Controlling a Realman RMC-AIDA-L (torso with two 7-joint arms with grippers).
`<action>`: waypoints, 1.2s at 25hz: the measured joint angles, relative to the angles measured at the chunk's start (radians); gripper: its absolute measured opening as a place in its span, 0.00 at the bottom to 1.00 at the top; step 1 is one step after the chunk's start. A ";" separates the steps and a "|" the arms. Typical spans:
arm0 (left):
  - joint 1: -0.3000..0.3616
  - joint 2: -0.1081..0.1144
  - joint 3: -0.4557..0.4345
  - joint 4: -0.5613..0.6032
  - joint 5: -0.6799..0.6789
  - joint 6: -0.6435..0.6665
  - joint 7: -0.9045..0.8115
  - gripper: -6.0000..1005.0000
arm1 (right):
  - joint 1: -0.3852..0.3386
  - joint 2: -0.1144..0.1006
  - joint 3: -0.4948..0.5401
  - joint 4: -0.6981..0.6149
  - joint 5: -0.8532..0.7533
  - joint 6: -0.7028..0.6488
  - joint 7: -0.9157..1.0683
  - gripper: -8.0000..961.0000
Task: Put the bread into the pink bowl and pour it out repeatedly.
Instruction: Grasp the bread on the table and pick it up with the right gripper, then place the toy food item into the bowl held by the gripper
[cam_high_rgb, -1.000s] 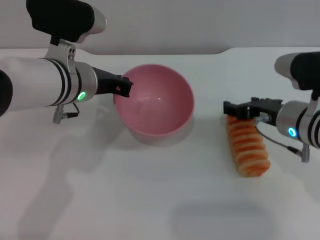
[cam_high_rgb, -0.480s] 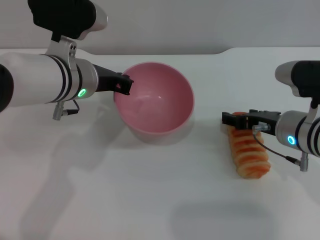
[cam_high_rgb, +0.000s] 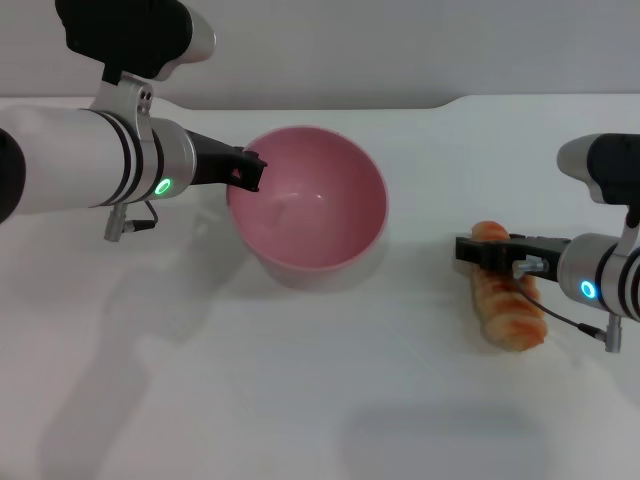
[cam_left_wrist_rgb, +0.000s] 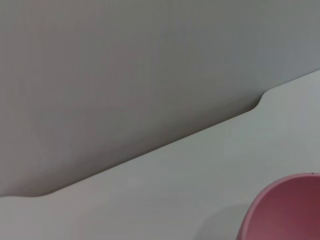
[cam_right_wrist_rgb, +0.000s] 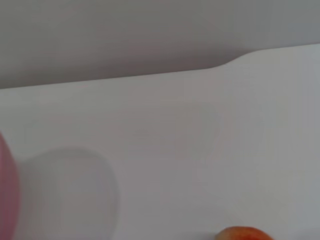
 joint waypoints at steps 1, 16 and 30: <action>0.000 0.000 0.000 0.001 0.000 -0.002 0.000 0.05 | -0.002 0.000 0.001 -0.001 0.000 0.001 -0.001 0.82; 0.000 0.000 -0.001 -0.003 -0.003 -0.009 0.013 0.05 | -0.046 0.000 0.021 -0.161 -0.083 0.043 -0.072 0.60; -0.031 -0.009 0.051 -0.063 -0.030 0.023 0.007 0.05 | -0.044 0.002 0.041 -0.564 -0.213 0.178 -0.079 0.44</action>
